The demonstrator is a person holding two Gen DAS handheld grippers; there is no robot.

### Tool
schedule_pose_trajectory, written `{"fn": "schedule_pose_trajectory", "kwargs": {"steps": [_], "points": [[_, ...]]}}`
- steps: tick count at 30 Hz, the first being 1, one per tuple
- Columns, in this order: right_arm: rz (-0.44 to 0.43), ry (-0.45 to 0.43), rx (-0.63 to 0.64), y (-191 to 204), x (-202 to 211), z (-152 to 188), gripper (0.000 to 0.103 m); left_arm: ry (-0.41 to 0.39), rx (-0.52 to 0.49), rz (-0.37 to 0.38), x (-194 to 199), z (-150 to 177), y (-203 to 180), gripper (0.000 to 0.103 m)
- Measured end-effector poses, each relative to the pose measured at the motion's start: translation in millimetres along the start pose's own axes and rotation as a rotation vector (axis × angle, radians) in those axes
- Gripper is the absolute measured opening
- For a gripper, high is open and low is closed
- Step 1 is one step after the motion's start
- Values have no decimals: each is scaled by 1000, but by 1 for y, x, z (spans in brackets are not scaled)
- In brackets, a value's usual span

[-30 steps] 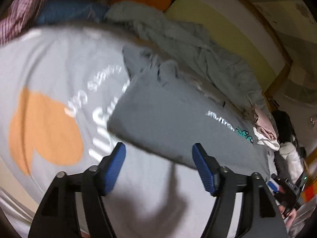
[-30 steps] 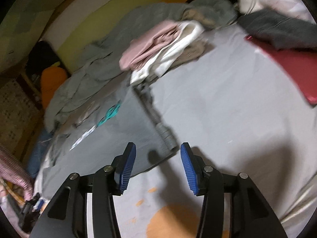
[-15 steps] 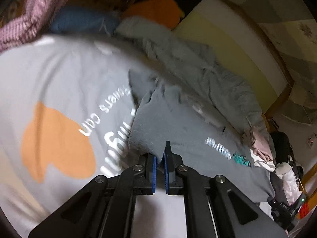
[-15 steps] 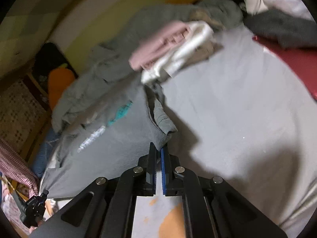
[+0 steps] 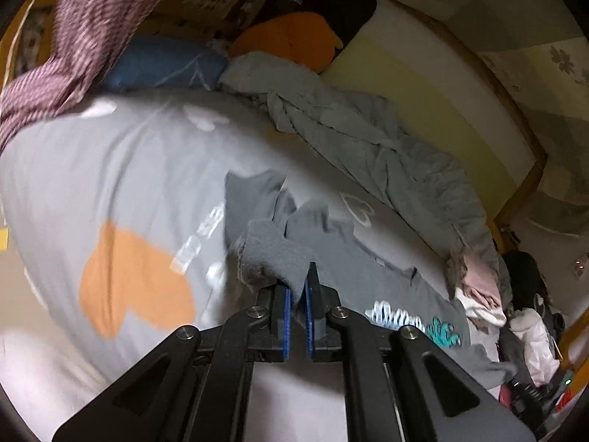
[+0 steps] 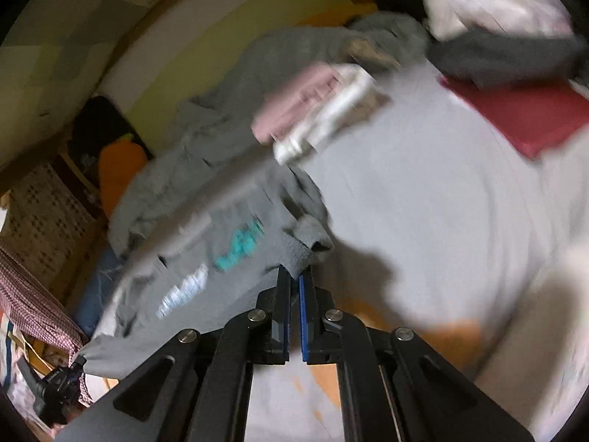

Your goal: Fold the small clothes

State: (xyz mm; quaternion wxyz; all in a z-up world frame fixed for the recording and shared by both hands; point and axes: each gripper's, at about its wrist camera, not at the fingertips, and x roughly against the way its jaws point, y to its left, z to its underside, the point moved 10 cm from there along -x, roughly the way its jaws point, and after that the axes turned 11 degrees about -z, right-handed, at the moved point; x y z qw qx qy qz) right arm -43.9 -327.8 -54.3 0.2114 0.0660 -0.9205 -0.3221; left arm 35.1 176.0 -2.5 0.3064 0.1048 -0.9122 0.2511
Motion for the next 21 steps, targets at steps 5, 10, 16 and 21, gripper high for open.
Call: {"fn": "schedule_pose_trajectory", "kwargs": {"steps": [5,10,16,21], "points": [[-13,-9,146,41,-59,-67,3,53,-54,-107,-51,-45,-36,6],[100,65,258,40,-139,-90,3,141,-90,-144,-110,-61,-58,6],[151,127,269,20,-190,-89,3,190,-122,-187,-168,-63,-63,6],[180,151,307,17,-227,-95,3,206,-128,-206,-208,-60,-63,6]]}}
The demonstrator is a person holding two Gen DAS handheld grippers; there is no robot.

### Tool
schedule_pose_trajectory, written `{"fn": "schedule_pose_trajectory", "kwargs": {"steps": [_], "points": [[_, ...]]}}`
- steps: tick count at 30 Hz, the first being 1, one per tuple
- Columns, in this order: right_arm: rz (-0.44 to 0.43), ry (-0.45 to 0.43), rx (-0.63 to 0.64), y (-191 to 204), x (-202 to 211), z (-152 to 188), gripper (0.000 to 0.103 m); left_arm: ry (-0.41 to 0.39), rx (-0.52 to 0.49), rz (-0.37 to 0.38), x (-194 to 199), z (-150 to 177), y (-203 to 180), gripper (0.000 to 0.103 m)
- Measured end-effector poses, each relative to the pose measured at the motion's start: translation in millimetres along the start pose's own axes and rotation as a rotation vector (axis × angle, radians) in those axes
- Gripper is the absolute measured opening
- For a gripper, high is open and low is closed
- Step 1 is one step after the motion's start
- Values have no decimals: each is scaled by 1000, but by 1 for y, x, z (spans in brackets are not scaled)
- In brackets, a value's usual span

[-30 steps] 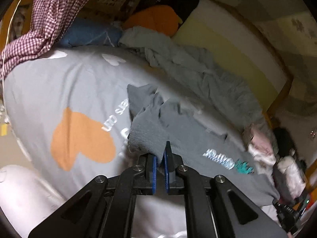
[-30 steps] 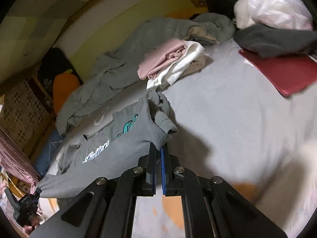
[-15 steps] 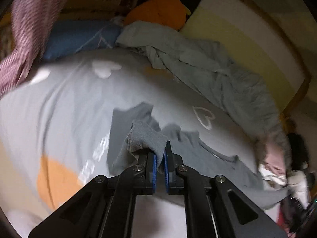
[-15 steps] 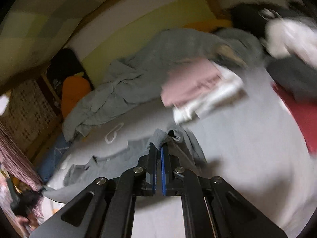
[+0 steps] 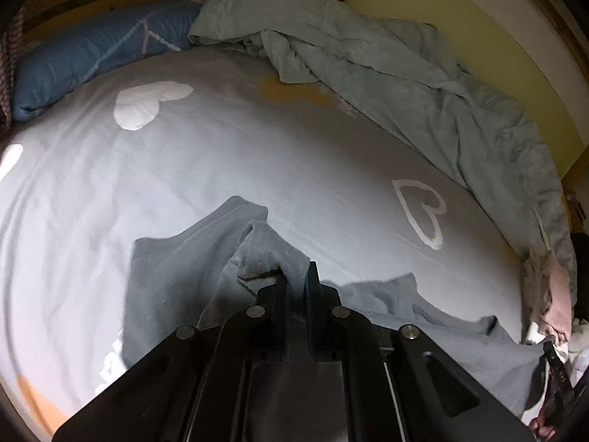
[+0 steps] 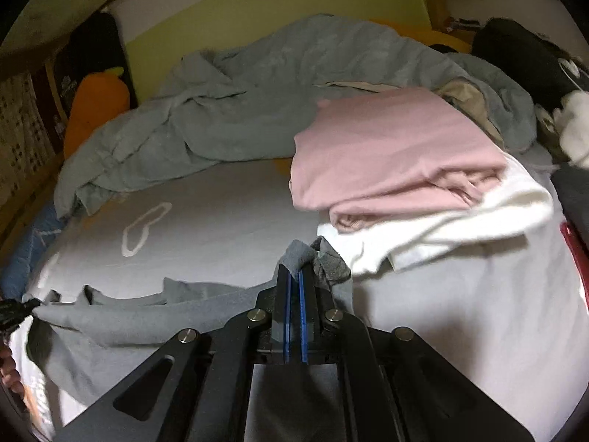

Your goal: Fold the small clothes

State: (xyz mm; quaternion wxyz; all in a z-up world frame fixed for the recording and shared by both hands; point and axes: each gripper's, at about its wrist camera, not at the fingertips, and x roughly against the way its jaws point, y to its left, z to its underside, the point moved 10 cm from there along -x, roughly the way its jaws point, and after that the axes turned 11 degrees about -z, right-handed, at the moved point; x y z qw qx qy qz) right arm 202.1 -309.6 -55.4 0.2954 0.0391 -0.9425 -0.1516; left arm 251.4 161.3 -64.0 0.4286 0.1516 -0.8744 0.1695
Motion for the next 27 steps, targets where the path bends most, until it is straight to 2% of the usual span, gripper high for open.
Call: {"fn": "schedule_pose_trajectory", "kwargs": {"steps": [3,7,9,10,13,14,15,16,18,20,23,25,27], "points": [[31,-7,11,-2,-15,-2,3,-22,-7,5,-12,-1,-8,6],[157,-86,33,-26,-11,-11,3,-58,-17,25,-17,-11,-11,7],[89,-53,-19,-31,-15,-11,3,-40,-34,33,-22,-9,-13,11],[44,-34,-37,-28,-17,-11,3,-55,-48,14,-22,-9,-12,12],[4,-43,-29,-18,-7,-12,4,-130,-109,-30,-5,-8,-14,29],[-24,-38,-21,-12,-4,-12,6,-158,-134,-34,5,-7,-16,47],[-54,-36,-16,-5,0,-10,12,-187,-157,-43,16,-5,-17,69],[-85,-38,-7,2,5,-8,21,-228,-180,-53,30,-2,-17,75],[-161,-24,40,20,11,-2,35,-272,-229,-32,51,5,-22,78],[-210,40,128,43,5,10,41,-277,-290,-5,63,13,-33,78],[-155,88,283,69,-16,16,42,-301,-350,-34,64,10,-50,78],[-176,160,332,82,-36,21,57,-264,-406,-16,51,6,-67,78],[-221,269,377,96,-54,30,57,-195,-458,32,35,10,-81,78]]}}
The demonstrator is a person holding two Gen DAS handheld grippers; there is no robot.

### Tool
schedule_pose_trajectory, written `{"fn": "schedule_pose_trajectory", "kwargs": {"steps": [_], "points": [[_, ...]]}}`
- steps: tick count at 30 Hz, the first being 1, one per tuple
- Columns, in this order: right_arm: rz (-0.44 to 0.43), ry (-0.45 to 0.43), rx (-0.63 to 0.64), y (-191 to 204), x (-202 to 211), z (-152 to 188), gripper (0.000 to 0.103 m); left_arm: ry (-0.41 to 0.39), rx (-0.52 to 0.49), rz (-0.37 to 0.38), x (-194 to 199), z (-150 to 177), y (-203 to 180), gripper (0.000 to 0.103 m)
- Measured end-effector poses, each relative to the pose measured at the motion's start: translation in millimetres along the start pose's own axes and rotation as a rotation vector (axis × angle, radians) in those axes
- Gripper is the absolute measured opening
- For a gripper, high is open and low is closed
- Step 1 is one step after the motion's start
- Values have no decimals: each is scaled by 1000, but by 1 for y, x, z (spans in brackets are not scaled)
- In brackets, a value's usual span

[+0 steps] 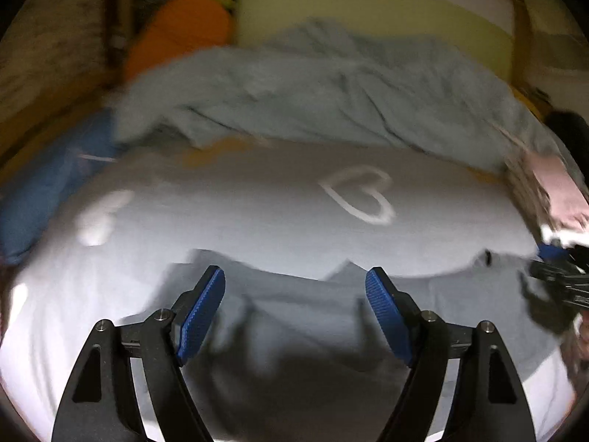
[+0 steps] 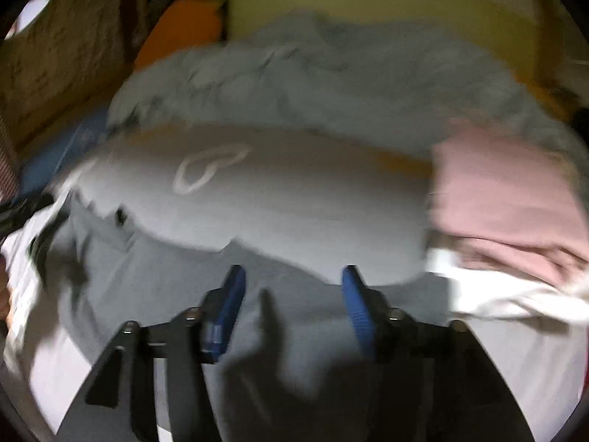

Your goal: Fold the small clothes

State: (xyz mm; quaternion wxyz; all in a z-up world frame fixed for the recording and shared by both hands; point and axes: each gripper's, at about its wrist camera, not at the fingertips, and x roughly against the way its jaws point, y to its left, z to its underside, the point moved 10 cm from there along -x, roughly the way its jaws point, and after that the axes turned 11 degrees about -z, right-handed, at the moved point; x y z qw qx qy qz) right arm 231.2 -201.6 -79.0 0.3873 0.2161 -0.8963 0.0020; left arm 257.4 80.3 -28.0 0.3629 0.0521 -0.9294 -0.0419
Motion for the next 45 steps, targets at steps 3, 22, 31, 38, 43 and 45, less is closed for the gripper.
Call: {"fn": "schedule_pose_trajectory", "kwargs": {"steps": [3,22,31,38,43,45], "points": [[-26,78,172,26,-19,-4,57,21,-87,84,-18,-4,-26,78],[2,38,178,29,-40,-28,0,95,-151,345,-53,10,-88,2],[68,-11,9,-3,-40,-40,0,49,-150,232,-63,3,-90,1],[168,-61,-55,-2,2,-13,0,93,-162,198,-72,18,-84,20],[202,-65,-43,15,20,7,0,30,-170,131,-40,24,-77,68],[195,-59,-49,20,25,13,0,3,-183,116,-22,28,-76,75]]}}
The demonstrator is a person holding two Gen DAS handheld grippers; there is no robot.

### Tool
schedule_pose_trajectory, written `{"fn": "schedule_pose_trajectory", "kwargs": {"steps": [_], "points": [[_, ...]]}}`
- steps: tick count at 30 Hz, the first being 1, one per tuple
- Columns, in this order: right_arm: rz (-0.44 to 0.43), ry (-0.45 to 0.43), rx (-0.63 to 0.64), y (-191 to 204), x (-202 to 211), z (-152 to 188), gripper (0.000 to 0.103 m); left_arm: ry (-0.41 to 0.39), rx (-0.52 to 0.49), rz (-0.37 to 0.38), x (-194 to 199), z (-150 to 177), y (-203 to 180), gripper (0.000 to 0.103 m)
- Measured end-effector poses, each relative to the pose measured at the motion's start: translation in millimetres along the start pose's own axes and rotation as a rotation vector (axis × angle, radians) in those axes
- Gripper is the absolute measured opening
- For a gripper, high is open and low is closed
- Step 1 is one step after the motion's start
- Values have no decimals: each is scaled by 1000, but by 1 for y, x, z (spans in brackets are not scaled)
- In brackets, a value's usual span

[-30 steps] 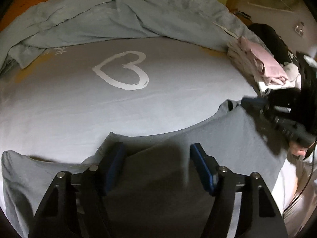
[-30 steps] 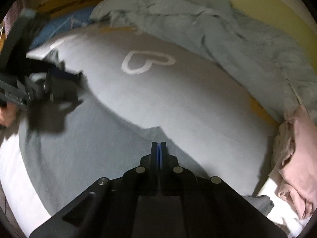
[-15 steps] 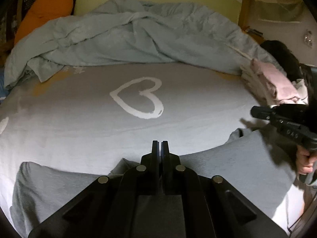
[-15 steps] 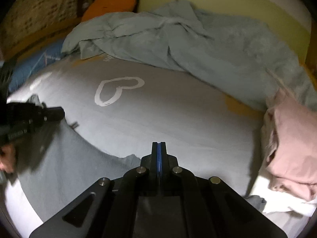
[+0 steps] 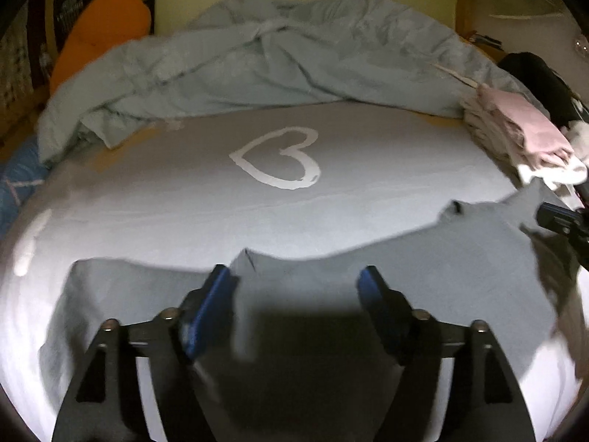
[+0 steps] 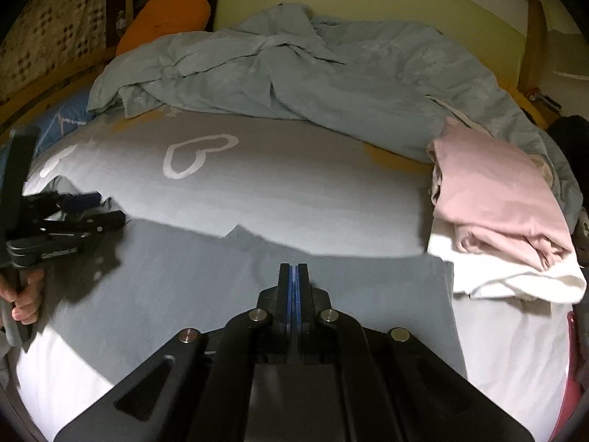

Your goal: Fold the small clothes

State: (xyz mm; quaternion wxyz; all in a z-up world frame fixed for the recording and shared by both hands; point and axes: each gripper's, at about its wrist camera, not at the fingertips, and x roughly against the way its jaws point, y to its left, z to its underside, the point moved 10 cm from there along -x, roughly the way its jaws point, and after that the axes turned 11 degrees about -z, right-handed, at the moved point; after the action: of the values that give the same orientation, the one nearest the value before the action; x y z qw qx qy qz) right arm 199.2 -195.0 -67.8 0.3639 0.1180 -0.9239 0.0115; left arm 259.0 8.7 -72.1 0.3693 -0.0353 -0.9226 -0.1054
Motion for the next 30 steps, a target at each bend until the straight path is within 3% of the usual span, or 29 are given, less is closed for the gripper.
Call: {"fn": "schedule_pose_trajectory", "kwargs": {"steps": [5,8,10,11,17,20,21,23,27,30], "points": [[-24,5,-51,0,13,18,0,-29,16,19,39,6,-13,79],[-41,20,-85,-4,18,32,8,-20,-8,25,49,19,-27,79],[-53,28,-69,0,19,39,28,-8,9,28,53,34,-32,81],[-49,24,-55,3,20,43,32,13,23,31,53,44,-34,82],[-125,55,-53,17,7,58,33,63,28,-4,45,70,-41,82],[-37,63,38,12,-6,67,34,78,44,-25,46,81,-38,84],[-10,52,50,7,-8,66,40,72,39,-30,46,83,-39,86],[16,51,38,-7,-10,62,42,62,31,-25,45,84,-38,87],[28,53,-3,-23,-9,57,34,54,54,-6,48,87,-33,88],[126,33,55,-20,-3,57,31,-23,96,34,74,77,-23,78]]}}
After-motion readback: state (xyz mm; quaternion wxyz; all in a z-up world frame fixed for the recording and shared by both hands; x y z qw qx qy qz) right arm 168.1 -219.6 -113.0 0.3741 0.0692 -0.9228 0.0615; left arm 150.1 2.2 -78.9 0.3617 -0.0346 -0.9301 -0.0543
